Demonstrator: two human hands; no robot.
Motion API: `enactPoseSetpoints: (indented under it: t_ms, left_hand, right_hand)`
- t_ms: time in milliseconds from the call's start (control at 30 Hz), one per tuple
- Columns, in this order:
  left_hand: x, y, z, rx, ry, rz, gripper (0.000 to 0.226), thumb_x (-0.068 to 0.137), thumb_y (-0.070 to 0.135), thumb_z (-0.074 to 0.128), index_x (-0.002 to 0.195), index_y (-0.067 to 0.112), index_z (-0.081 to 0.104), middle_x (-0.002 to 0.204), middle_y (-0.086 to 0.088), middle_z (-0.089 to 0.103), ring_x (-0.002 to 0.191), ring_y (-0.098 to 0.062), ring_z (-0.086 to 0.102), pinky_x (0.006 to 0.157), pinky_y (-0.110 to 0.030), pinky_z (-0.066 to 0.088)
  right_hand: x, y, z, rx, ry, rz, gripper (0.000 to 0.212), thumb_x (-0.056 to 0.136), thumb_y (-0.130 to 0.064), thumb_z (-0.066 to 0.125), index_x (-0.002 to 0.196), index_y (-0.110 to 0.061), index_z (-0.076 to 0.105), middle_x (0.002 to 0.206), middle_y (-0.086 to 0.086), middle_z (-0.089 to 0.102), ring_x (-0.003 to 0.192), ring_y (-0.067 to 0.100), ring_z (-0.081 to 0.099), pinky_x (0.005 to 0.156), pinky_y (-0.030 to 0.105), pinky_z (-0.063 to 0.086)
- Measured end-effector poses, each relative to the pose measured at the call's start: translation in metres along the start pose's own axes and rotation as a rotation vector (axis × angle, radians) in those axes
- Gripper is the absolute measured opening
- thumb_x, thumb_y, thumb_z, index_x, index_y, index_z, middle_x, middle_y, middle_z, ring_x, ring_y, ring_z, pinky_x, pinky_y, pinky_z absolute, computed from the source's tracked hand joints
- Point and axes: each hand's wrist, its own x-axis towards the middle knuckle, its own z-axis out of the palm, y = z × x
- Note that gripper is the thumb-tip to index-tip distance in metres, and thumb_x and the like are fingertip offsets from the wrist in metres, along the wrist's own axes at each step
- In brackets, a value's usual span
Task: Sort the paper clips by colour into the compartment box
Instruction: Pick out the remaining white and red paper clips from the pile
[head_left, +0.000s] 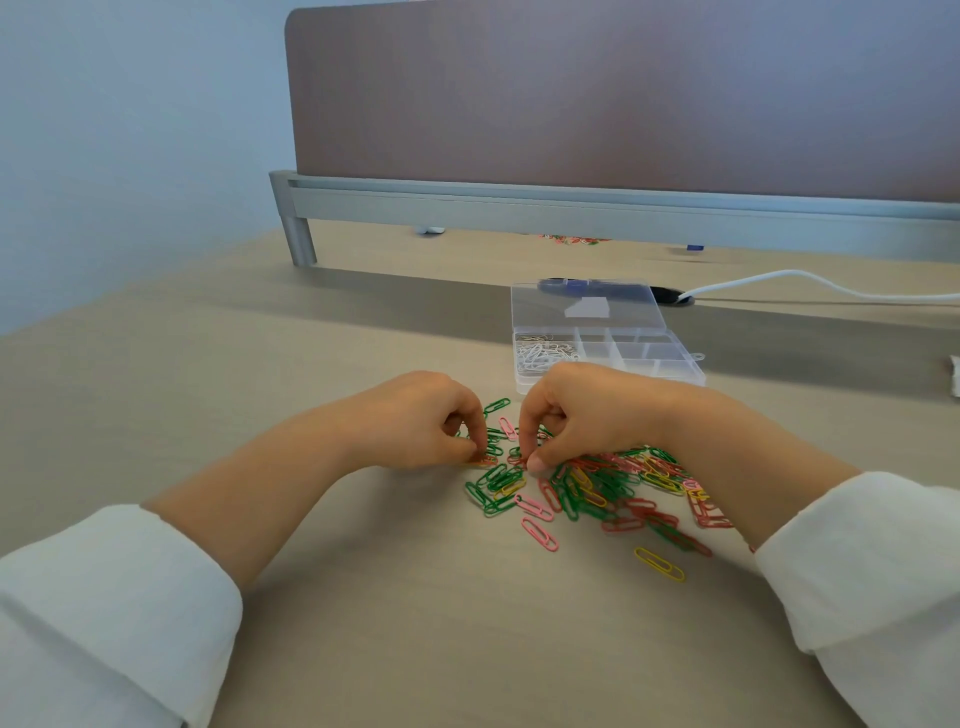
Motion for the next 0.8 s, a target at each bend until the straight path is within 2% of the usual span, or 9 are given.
enactPoseSetpoints:
  t_ms: [200, 400, 500, 567, 667, 800]
  left_hand:
    - [-0.001, -0.003, -0.002, -0.005, -0.003, 0.024, 0.010, 0.075, 0.032, 0.072, 0.082, 0.026, 0.070, 0.043, 0.009, 0.041, 0.045, -0.001, 0.041, 0.046, -0.014, 0.031]
    - [0.000, -0.004, -0.001, 0.039, 0.004, 0.030, 0.010, 0.079, 0.035, 0.069, 0.080, 0.027, 0.064, 0.054, 0.008, 0.038, 0.048, -0.003, 0.040, 0.049, -0.012, 0.033]
    - [0.001, -0.004, -0.001, 0.027, 0.030, 0.029, 0.012, 0.082, 0.033, 0.066, 0.086, 0.022, 0.066, 0.053, 0.009, 0.037, 0.048, -0.002, 0.038, 0.049, -0.012, 0.032]
    - [0.002, -0.005, 0.000, 0.015, 0.043, 0.033, 0.009, 0.084, 0.031, 0.065, 0.083, 0.023, 0.063, 0.052, 0.008, 0.037, 0.047, 0.001, 0.041, 0.049, -0.011, 0.032]
    - [0.004, -0.009, 0.002, -0.017, 0.054, 0.026, 0.015, 0.086, 0.030, 0.061, 0.074, 0.025, 0.054, 0.051, 0.008, 0.044, 0.048, 0.005, 0.044, 0.050, -0.012, 0.034]
    - [0.005, -0.010, 0.004, -0.069, 0.025, -0.005, 0.024, 0.091, 0.028, 0.053, 0.069, 0.028, 0.046, 0.057, 0.010, 0.055, 0.046, 0.004, 0.048, 0.050, -0.011, 0.036]
  right_hand:
    - [0.001, 0.001, 0.000, -0.019, 0.025, 0.019, 0.012, 0.074, -0.028, 0.077, 0.077, -0.024, 0.066, 0.035, -0.018, 0.042, 0.038, 0.000, 0.041, 0.040, 0.011, 0.027]
    - [-0.002, -0.002, -0.001, -0.034, -0.034, 0.047, 0.009, 0.078, -0.028, 0.072, 0.078, -0.024, 0.064, 0.035, -0.023, 0.043, 0.039, -0.005, 0.042, 0.049, 0.019, 0.028]
    - [-0.002, -0.003, -0.001, -0.053, -0.053, 0.061, 0.009, 0.080, -0.028, 0.071, 0.080, -0.023, 0.063, 0.035, -0.023, 0.043, 0.039, -0.006, 0.042, 0.050, 0.018, 0.029]
    - [-0.002, -0.003, 0.000, -0.066, -0.059, 0.067, 0.010, 0.081, -0.028, 0.069, 0.078, -0.024, 0.061, 0.036, -0.024, 0.044, 0.040, -0.007, 0.043, 0.050, 0.017, 0.030]
    - [-0.001, -0.005, 0.001, -0.091, -0.059, 0.070, 0.015, 0.085, -0.027, 0.065, 0.073, -0.026, 0.055, 0.044, -0.016, 0.050, 0.046, -0.003, 0.045, 0.051, 0.016, 0.031]
    - [-0.003, -0.007, -0.001, -0.103, -0.031, 0.074, 0.017, 0.091, -0.027, 0.057, 0.075, -0.027, 0.049, 0.061, -0.012, 0.045, 0.055, 0.000, 0.040, 0.052, 0.016, 0.029]
